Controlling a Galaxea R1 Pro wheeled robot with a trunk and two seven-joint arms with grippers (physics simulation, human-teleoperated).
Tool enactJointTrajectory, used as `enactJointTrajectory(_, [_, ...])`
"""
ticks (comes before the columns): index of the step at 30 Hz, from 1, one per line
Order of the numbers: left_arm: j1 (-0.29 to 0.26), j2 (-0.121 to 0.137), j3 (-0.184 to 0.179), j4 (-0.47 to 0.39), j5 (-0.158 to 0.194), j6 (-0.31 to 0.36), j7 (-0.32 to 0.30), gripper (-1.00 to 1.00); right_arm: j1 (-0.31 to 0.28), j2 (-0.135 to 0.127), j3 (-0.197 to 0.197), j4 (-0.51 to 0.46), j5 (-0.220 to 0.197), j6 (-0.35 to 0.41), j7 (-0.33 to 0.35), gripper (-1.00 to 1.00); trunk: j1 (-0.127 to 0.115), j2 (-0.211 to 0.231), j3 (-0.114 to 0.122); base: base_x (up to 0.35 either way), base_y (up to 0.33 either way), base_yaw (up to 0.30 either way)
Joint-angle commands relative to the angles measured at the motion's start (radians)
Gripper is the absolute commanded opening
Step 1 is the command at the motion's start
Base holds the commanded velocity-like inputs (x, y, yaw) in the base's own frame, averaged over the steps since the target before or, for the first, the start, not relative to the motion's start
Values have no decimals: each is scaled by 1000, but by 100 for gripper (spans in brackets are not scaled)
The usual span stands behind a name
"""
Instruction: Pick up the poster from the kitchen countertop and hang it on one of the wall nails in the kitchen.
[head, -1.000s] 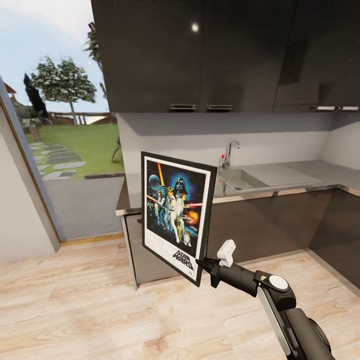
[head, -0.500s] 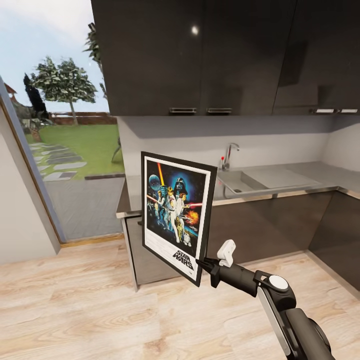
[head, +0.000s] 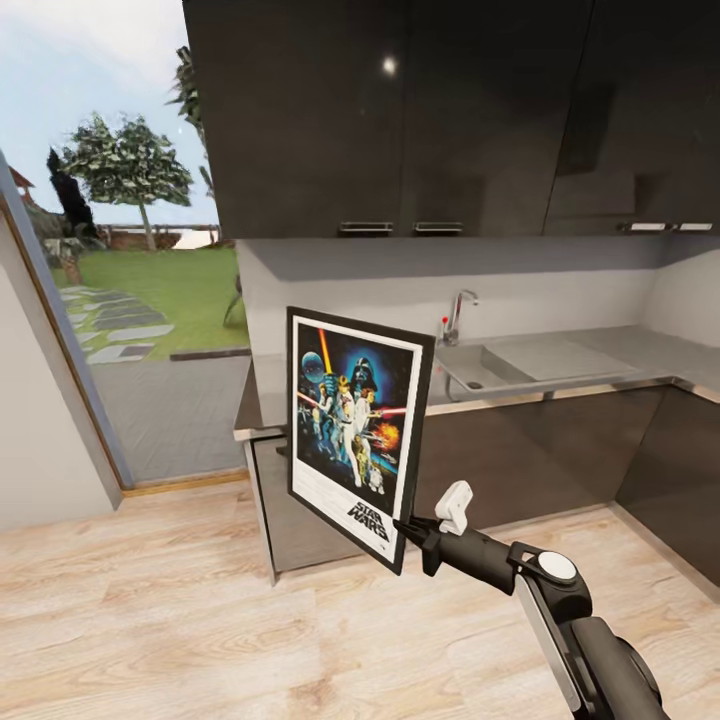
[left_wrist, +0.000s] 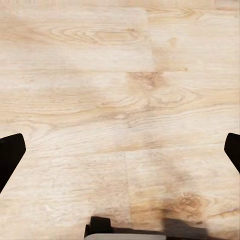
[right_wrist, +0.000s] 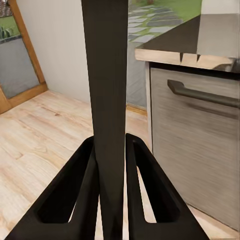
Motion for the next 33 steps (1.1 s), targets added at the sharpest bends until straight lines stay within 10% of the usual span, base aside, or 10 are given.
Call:
enactJointTrajectory(1, [0,-1,4,-1,0,-1,-7,100,-1,-1,-1,1,-5,8,1,-100,-4,6,2,0,0,0])
enactJointTrajectory(7, [0,-1,4,-1,0,-1,-7,100,-1,-2,-36,3,-5,10,6,-100,-27,48,21,0,0,0])
enactJointTrajectory(8, [0,-1,4,-1,0,-1,-7,100,-1,-2,-103,4,-6,12,13,-100,-31,55,24,0,0,0])
enactJointTrajectory(11, [0,-1,4,-1,0,-1,-7,100,-1,-19,-133,4,-5,13,42,-100,-42,76,34,0,0,0])
enactJointTrajectory(33, [0,-1,4,-1,0,-1,-7,100,-1,-52,-138,4,-6,12,110,-100,-126,230,102,0,0,0])
